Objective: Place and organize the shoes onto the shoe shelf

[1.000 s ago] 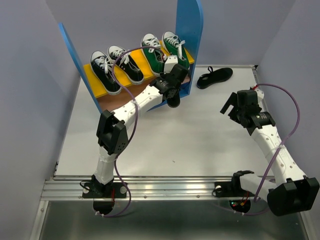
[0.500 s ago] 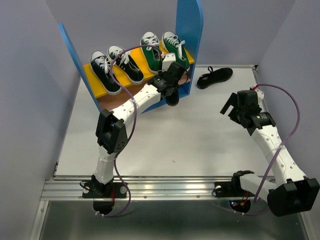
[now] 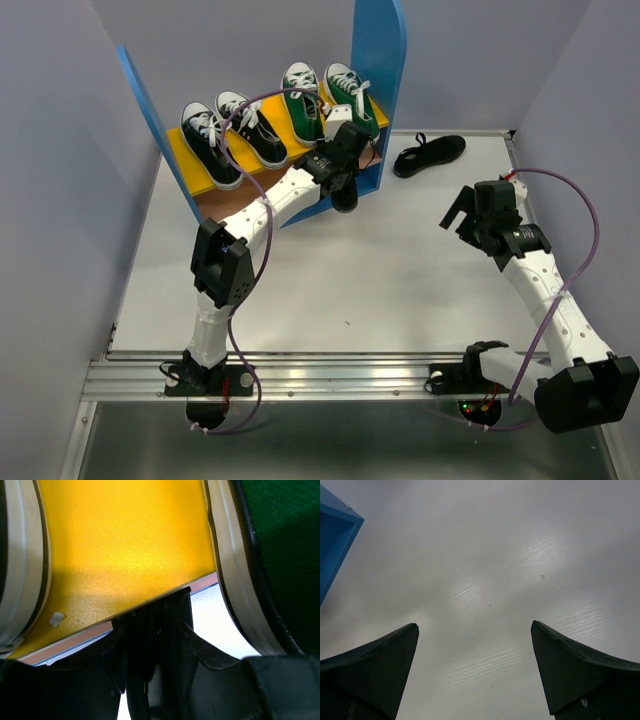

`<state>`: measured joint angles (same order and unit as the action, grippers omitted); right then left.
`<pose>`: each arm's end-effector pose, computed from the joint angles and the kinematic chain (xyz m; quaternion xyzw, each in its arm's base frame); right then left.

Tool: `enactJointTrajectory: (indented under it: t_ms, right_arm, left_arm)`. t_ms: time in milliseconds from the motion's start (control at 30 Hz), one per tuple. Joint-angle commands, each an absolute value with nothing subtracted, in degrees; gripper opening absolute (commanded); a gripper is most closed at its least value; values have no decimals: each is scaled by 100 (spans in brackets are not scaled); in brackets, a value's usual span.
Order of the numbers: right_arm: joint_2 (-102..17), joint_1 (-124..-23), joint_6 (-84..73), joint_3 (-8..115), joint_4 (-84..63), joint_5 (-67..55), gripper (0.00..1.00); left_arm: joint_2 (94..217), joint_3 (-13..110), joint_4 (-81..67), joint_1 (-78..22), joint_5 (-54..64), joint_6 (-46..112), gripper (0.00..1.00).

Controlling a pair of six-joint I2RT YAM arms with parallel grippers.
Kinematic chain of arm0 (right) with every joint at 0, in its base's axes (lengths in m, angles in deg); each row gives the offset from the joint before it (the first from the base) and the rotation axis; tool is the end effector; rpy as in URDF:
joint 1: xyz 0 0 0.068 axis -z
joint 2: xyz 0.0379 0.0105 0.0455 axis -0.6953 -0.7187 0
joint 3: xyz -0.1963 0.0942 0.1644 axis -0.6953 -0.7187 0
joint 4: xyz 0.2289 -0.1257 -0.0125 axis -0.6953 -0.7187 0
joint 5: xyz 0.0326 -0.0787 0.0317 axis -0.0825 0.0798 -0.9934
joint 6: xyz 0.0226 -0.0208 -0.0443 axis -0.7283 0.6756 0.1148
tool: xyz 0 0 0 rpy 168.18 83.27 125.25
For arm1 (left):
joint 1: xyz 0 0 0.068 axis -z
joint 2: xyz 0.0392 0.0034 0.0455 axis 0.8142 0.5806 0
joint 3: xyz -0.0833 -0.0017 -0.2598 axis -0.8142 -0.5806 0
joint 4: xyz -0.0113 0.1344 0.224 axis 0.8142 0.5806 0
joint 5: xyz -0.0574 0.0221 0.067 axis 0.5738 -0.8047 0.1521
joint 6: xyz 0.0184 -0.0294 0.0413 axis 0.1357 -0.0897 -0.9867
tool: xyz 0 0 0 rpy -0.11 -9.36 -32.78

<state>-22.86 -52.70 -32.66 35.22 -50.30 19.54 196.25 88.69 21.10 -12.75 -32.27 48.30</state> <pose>0.2182 0.0219 0.3113 0.2592 0.8750 0.0014 0.4089 0.3677 -0.3052 0.3403 -0.0151 0.8474 -0.0946 0.5223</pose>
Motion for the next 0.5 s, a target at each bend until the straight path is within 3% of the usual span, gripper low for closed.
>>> enactJointTrajectory:
  t_ms: [0, 467]
  right_arm:
    - [-2220, -5258, -3294, 3450, -4956, 1878, 100]
    - [-2264, -5258, -3312, 3397, -4912, 1763, 100]
  left_arm:
    - [19156, 9048, 1938, -1285, -3270, 4652, 51]
    - [18831, 8785, 1947, -1127, -3252, 4502, 56]
